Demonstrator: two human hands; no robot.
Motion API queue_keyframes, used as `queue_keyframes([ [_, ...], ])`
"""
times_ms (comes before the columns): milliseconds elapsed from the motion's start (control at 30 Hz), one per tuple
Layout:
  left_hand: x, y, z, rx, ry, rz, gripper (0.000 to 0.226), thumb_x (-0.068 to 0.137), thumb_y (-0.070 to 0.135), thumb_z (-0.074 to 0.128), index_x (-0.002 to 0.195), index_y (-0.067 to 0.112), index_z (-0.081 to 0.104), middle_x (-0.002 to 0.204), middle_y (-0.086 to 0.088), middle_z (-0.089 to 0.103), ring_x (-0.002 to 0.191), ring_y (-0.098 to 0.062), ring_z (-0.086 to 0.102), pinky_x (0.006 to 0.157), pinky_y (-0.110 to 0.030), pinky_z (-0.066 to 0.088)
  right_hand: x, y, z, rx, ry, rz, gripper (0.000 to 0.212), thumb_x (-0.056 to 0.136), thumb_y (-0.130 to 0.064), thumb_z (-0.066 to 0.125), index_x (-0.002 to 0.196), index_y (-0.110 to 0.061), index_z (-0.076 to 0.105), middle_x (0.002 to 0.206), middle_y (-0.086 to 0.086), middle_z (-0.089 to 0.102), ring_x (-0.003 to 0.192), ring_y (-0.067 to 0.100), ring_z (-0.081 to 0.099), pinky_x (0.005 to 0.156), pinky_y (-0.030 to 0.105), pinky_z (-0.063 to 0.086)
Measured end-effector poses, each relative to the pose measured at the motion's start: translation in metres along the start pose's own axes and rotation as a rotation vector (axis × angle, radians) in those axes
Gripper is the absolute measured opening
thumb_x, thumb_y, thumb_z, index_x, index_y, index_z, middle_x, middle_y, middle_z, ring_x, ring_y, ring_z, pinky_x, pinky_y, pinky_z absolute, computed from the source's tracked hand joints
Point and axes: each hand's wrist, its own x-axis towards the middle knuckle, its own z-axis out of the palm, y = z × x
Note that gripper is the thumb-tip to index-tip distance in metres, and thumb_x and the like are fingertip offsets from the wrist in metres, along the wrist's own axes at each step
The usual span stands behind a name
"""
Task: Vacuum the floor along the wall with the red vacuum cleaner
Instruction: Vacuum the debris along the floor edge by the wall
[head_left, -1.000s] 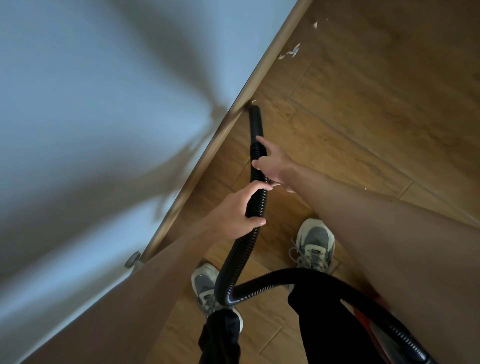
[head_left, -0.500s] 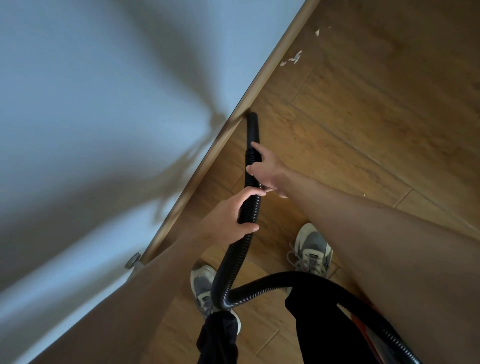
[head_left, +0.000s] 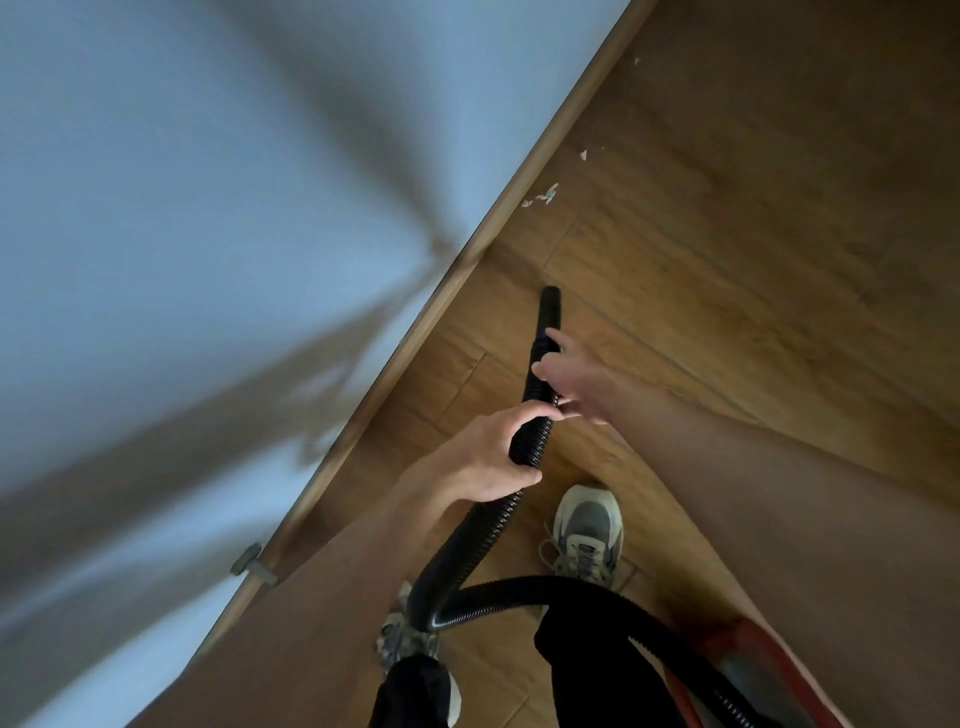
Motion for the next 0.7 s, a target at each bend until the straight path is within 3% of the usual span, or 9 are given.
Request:
queue_keyframes([
  [133, 0.008, 0.029, -0.004, 0.049, -0.042, 0.035, 0.067, 0.087, 0.016, 0.07, 0.139, 0.042, 0.039, 0.135, -0.004, 0.051, 0.106, -0.018, 0.061, 0.073, -0.019, 0.049, -0.01, -0.005, -0.028, 0.082, 0.027, 0.012, 0.068, 0.099, -0.003, 0.047, 0.153, -0.04, 0.028, 0.103, 0.006, 0.058, 0.088, 0.026, 0.062, 0.059, 0.038, 0.052],
  [233, 0.001, 0.037, -0.007, 0.076, -0.036, 0.047, 0.066, 0.087, 0.015, 0.071, 0.141, 0.038, 0.04, 0.134, -0.005, 0.052, 0.106, -0.02, 0.062, 0.072, -0.018, 0.049, -0.021, -0.007, -0.031, 0.133, 0.025, 0.002, 0.068, 0.1, -0.002, 0.048, 0.154, -0.038, 0.028, 0.102, 0.004, 0.058, 0.09, 0.027, 0.063, 0.059, 0.038, 0.051],
  [400, -0.026, 0.03, -0.015, 0.064, -0.026, 0.065, 0.065, 0.086, 0.014, 0.071, 0.138, 0.039, 0.041, 0.129, -0.005, 0.053, 0.098, -0.017, 0.061, 0.078, -0.026, 0.05, -0.041, -0.008, -0.011, 0.232, 0.029, -0.022, 0.068, 0.1, -0.003, 0.05, 0.153, -0.04, 0.028, 0.133, 0.01, 0.055, 0.088, 0.024, 0.062, 0.055, 0.036, 0.051],
  [500, -0.04, 0.022, -0.02, 0.04, 0.018, 0.086, 0.063, 0.086, 0.015, 0.073, 0.135, 0.042, 0.043, 0.126, -0.002, 0.055, 0.093, -0.014, 0.064, 0.079, -0.029, 0.054, -0.048, -0.013, 0.001, 0.27, 0.023, -0.056, 0.071, 0.099, -0.002, 0.052, 0.154, -0.04, 0.027, 0.138, 0.01, 0.052, 0.088, 0.022, 0.062, 0.049, 0.033, 0.054],
  [700, -0.053, 0.014, -0.03, -0.006, 0.129, 0.134, 0.061, 0.084, 0.016, 0.074, 0.131, 0.044, 0.045, 0.115, 0.005, 0.058, 0.089, -0.003, 0.062, 0.07, -0.014, 0.047, -0.056, -0.03, 0.014, 0.259, 0.01, -0.136, 0.074, 0.098, -0.004, 0.057, 0.154, -0.04, 0.026, 0.141, 0.008, 0.05, 0.093, 0.024, 0.065, 0.059, 0.036, 0.059],
])
